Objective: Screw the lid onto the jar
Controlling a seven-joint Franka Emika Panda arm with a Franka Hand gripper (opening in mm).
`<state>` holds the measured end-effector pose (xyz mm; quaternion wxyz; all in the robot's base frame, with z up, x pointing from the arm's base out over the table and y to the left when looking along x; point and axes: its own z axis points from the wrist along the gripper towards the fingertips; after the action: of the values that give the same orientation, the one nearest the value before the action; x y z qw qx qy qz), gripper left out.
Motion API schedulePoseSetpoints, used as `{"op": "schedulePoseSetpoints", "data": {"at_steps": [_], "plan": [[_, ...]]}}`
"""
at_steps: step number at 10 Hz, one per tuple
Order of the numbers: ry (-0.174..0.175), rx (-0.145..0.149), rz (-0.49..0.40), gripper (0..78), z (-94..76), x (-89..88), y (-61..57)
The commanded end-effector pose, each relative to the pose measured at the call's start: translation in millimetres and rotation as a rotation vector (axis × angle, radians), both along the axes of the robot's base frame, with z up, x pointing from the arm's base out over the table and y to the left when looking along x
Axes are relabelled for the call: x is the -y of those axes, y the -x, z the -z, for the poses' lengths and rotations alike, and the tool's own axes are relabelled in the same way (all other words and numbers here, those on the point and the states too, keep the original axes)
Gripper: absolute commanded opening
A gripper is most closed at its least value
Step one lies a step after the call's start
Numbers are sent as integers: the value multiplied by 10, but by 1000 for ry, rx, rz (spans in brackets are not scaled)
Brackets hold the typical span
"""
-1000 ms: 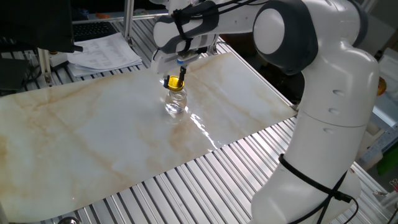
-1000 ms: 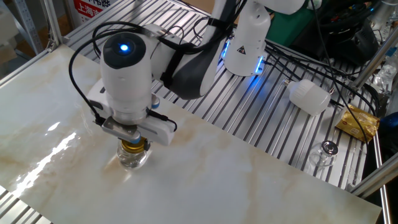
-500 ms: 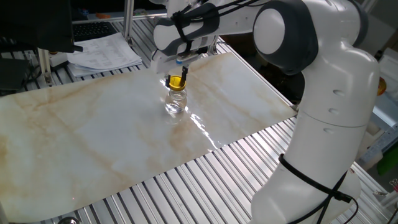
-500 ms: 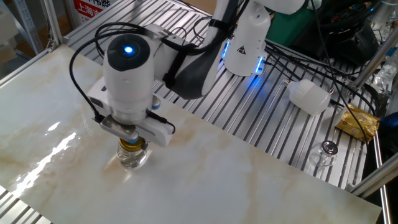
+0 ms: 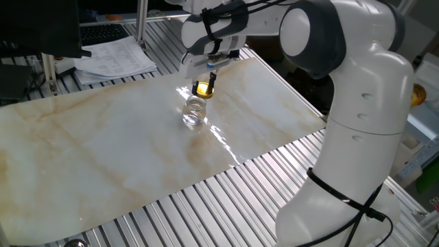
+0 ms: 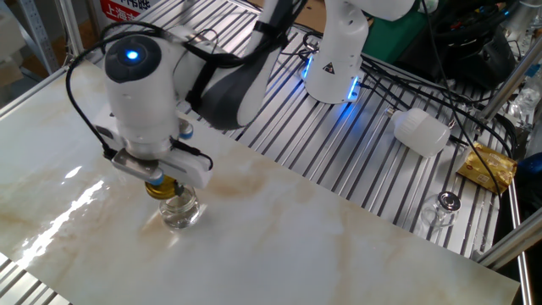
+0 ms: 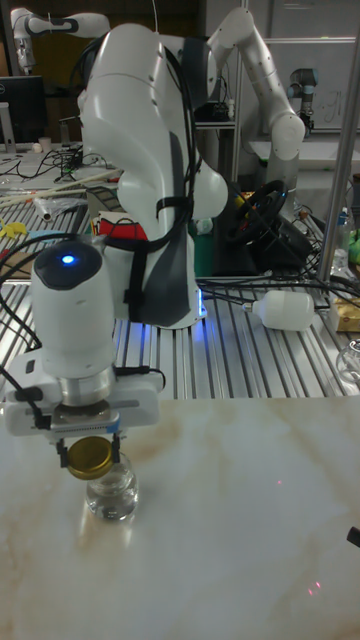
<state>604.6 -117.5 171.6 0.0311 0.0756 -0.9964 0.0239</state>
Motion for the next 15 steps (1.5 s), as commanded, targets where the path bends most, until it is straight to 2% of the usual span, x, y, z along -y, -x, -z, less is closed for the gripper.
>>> {"op": "schedulePoseSetpoints", "data": {"at_steps": [1,3,5,8,11,15], "plan": [[-13,7,7,11,18,-156,-26],[-12,5,15,11,23,-239,-22],[-5,6,6,11,47,-243,-21],[-4,11,8,11,120,-272,44],[-13,23,-11,11,178,-160,23],[-10,25,-8,11,206,-168,12]]}}
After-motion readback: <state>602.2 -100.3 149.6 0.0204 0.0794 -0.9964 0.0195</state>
